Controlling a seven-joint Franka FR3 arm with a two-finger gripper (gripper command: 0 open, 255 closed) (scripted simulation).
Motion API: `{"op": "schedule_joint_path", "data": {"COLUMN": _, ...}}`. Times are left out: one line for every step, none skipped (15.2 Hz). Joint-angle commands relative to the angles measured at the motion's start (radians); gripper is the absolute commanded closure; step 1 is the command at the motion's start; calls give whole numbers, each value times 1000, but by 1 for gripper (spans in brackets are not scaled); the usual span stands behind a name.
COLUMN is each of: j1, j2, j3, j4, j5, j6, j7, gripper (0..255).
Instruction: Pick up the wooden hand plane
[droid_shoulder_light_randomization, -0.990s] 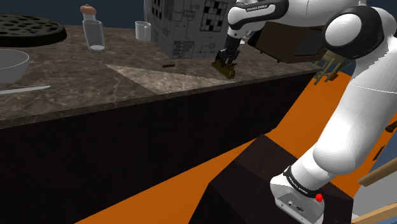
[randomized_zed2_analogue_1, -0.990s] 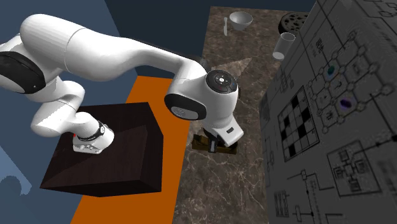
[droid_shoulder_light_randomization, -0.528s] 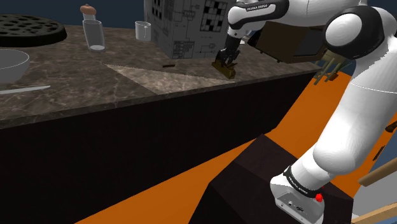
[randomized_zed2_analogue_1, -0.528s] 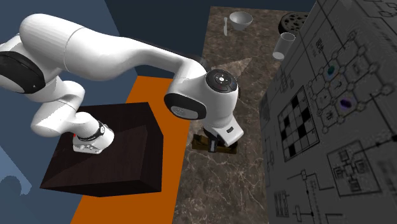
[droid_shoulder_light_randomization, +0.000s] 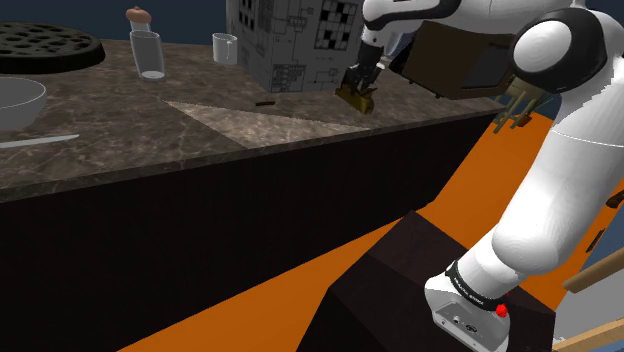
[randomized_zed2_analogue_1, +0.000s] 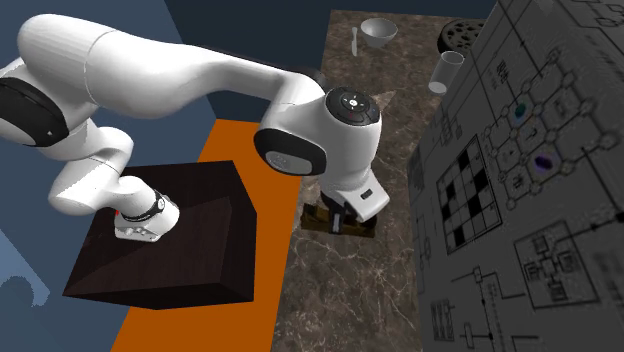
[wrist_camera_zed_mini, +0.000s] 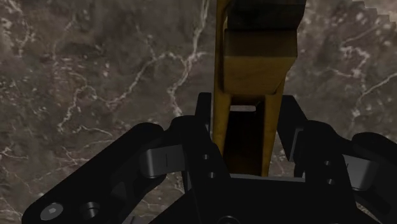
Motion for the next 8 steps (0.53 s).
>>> {"op": "schedule_joint_path", "data": {"j1": 0, "j2": -5, "j3": 0, "j4": 23, "j5": -1, "j6": -28, "j7": 1, "gripper": 255}}
{"op": "schedule_joint_path", "data": {"j1": 0, "j2": -6, "j3": 0, "j4": 36, "j5": -1, "j6": -41, "j7": 0, "gripper": 255}}
{"op": "schedule_joint_path", "data": {"j1": 0, "j2": -6, "j3": 0, "j4": 50, "j5": -1, "j6": -55, "j7": 0, "gripper": 255}}
{"op": "schedule_joint_path", "data": {"j1": 0, "j2": -5, "j3": -1, "j4": 63, "j5": -1, "j6": -68, "j7": 0, "gripper": 255}}
{"op": "schedule_joint_path", "data": {"j1": -1, "j2": -5, "j3": -1, "j4": 77, "j5": -1, "j6": -82, "j7": 0, "gripper": 255}}
{"op": "schedule_joint_path", "data": {"j1": -1, "j2": -4, "j3": -1, "j4": 92, "j5": -1, "j6": -96, "j7": 0, "gripper": 255}}
{"op": "schedule_joint_path", "data": {"j1": -1, "j2": -4, "j3": -1, "j4": 94, "j5": -1, "j6": -98, "j7": 0, "gripper": 255}}
{"op": "schedule_joint_path", "data": {"j1": -1, "j2": -4, "j3": -1, "j4": 94, "j5": -1, "j6": -98, "j7": 0, "gripper": 255}}
